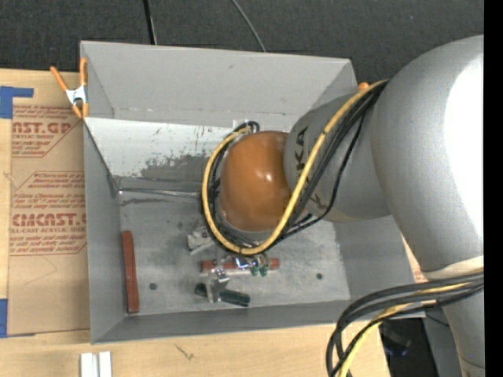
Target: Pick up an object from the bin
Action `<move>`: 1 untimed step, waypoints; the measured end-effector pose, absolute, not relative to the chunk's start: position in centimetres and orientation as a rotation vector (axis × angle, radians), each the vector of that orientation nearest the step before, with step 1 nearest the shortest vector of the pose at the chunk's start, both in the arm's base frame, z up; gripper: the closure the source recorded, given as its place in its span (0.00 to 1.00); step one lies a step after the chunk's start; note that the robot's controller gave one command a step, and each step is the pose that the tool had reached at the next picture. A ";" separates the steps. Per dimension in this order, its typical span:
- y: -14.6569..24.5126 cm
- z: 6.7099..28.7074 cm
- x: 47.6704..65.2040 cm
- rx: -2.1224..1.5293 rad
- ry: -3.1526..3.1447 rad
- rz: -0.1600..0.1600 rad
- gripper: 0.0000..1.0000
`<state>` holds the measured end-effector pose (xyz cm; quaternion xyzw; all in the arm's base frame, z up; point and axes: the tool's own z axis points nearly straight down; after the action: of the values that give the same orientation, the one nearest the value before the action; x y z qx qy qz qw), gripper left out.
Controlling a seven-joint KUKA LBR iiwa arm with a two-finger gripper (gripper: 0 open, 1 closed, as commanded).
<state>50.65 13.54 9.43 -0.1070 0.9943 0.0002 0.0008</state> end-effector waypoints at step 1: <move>11.3 9.2 51.5 -0.360 3.120 0.002 0.00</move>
Offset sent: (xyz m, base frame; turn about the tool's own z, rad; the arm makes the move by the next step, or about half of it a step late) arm 0.0024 -0.0293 -0.0243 -0.2828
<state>51.55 11.26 9.20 -0.1147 0.9934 0.0006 0.0006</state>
